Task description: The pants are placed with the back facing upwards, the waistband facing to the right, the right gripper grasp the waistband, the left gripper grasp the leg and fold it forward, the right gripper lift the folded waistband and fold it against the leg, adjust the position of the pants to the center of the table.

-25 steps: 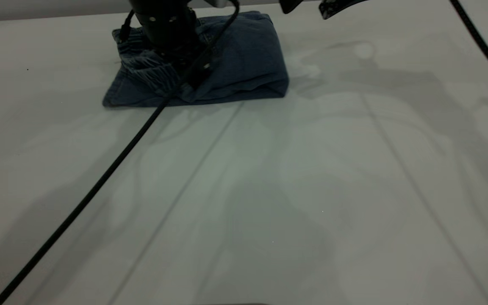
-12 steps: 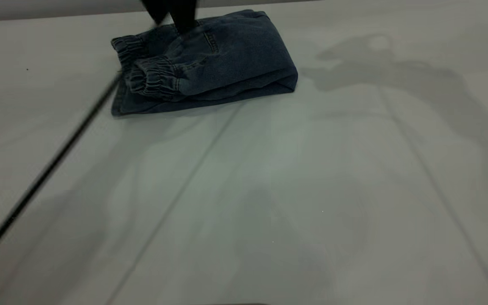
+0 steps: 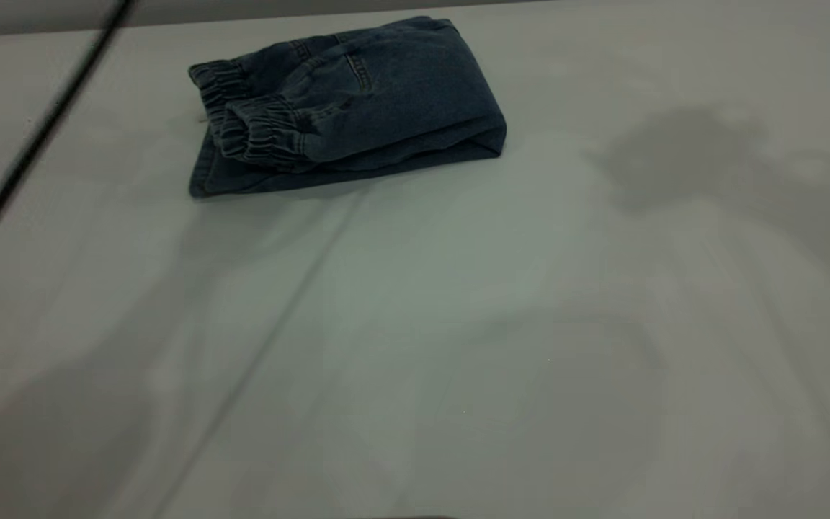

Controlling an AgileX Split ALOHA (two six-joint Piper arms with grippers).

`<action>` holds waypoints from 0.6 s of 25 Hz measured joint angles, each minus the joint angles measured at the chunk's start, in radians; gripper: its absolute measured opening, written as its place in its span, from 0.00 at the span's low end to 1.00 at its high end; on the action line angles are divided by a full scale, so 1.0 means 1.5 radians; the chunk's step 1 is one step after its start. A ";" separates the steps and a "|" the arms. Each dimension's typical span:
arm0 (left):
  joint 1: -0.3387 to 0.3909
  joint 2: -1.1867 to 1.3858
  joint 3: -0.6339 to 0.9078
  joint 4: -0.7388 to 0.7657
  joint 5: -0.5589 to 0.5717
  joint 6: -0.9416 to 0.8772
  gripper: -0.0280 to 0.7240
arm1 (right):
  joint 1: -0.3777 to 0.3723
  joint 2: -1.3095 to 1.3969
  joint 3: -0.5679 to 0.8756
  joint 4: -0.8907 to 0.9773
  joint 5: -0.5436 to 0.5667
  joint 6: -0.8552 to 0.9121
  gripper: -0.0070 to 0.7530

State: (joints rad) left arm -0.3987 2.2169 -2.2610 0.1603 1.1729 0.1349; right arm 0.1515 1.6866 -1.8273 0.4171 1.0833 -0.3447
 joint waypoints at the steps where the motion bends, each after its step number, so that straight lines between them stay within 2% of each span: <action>1: 0.000 -0.020 0.000 -0.004 0.000 -0.005 0.66 | 0.000 -0.024 0.000 -0.018 0.014 0.019 0.76; 7: -0.001 -0.192 0.050 -0.039 0.000 -0.023 0.66 | 0.000 -0.142 -0.001 -0.121 0.110 0.170 0.76; 11: -0.001 -0.346 0.148 -0.048 0.000 -0.040 0.66 | 0.000 -0.211 0.007 -0.148 0.120 0.211 0.76; 15: -0.001 -0.514 0.290 -0.059 0.000 -0.038 0.66 | 0.000 -0.298 0.060 -0.144 0.122 0.224 0.76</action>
State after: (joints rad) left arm -0.3996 1.4455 -1.8255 0.0716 1.1729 0.0775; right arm 0.1515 1.2399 -1.7376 0.2010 1.2658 -0.0081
